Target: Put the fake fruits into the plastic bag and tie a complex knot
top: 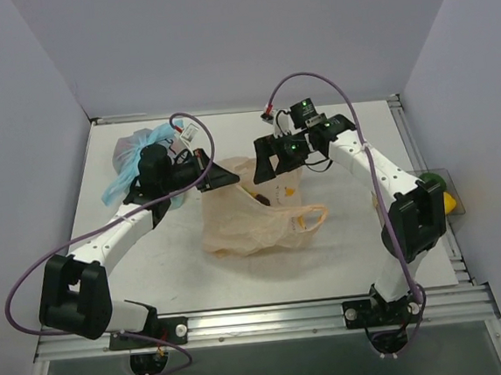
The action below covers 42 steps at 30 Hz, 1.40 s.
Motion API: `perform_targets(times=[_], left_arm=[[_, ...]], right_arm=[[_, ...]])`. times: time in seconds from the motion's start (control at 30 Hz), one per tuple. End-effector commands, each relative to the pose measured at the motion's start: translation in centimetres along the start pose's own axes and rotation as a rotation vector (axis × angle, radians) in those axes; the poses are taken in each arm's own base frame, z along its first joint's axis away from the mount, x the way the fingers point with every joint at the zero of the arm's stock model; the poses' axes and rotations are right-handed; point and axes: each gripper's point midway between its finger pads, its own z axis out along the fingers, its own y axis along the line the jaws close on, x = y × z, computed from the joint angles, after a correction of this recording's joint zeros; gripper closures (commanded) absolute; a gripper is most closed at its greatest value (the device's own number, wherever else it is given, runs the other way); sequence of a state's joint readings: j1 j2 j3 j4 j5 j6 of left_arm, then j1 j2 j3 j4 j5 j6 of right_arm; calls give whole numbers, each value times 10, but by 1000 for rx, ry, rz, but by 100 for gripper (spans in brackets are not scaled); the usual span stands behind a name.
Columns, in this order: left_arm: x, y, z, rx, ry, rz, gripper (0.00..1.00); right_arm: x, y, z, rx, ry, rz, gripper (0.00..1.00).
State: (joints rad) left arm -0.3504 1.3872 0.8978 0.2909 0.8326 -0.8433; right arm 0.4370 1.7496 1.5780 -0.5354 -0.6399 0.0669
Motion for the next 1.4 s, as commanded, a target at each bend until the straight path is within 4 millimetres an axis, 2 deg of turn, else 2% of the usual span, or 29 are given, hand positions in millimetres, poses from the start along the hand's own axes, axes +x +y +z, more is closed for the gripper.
perform_targets(times=[0.0,0.1,0.17,0.2,0.23,0.27,0.3,0.33,0.37,0.43,0.47,0.6,0.73,0.93,1.17,1.37], left_arm=[[-9,-18,-6,56,-28,66,100],[-8,-15,-6,53,-27,71,100],[-9,-15,-6,52,-30,75,100],[-9,-15,-6,53,-31,81,100],[-9,-16,-7,55,-33,86,100],[-9,-15,-7,51,-34,81,100],[-9,-14,-7,48,-31,74,100],[-8,-14,-6,49,-29,66,100],[-7,-13,-6,49,-26,60,100],[-6,-11,-6,43,-26,61,100],[-6,-10,-6,39,-25,59,100],[-4,-9,-6,42,-19,69,100],[-3,-8,-6,40,-20,75,100],[-5,-11,-6,44,-22,84,100],[-5,-11,-6,42,-23,91,100],[-5,-9,-6,39,-20,89,100]], right_arm=[[-8,0,-31,36,-74,-3,2],[0,-4,-59,53,-103,-2,0],[7,-20,-90,99,-128,15,0],[14,-31,-99,133,-121,4,0],[29,-45,-110,199,-89,20,0],[37,-66,-130,277,-93,13,0],[48,-77,-137,321,-65,3,0],[72,-96,-144,397,3,31,0],[86,-114,-158,445,18,67,0],[121,-137,-172,490,104,95,0],[136,-153,-186,521,115,144,0],[179,-192,-219,626,185,179,3],[200,-221,-244,691,212,262,8],[222,-257,-256,734,230,413,19],[236,-272,-229,682,232,461,19],[249,-276,-207,653,263,479,20]])
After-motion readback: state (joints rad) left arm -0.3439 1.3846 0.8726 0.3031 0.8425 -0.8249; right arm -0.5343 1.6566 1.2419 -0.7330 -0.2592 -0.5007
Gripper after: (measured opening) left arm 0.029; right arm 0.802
